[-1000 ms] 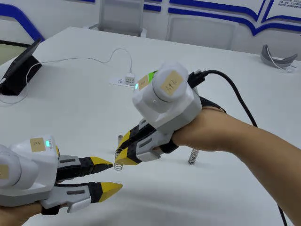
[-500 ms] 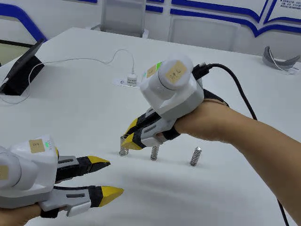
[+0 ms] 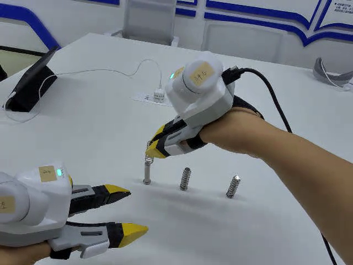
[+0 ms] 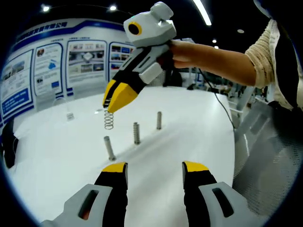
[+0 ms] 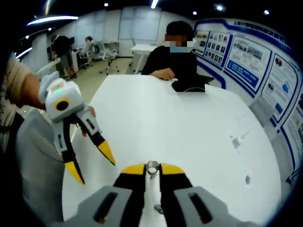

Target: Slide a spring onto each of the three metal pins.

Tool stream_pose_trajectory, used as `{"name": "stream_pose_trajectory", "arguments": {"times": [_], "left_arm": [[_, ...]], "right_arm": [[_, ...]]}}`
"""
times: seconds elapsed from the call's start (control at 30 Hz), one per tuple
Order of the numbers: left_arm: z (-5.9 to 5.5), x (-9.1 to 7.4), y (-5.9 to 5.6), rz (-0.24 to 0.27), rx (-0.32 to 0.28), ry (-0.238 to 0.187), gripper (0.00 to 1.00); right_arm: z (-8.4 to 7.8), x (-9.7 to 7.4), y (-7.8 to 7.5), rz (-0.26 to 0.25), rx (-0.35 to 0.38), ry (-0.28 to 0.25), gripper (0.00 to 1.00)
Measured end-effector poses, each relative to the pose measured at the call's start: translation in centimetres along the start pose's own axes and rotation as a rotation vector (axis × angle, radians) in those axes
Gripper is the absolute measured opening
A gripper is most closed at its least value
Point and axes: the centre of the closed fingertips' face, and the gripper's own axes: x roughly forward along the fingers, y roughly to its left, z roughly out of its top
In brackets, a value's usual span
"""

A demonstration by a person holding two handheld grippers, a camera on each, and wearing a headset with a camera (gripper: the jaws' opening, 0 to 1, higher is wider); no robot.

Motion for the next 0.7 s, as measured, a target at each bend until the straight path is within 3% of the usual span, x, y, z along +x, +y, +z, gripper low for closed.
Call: {"name": "stream_pose_trajectory", "arguments": {"times": [0.7], "left_arm": [[-0.3,-0.3,0.3,0.012,-0.011,0.004,0.50]], "right_arm": [[-1.6,2.2,-0.4,0.004,0.053,0.047,0.12]]}}
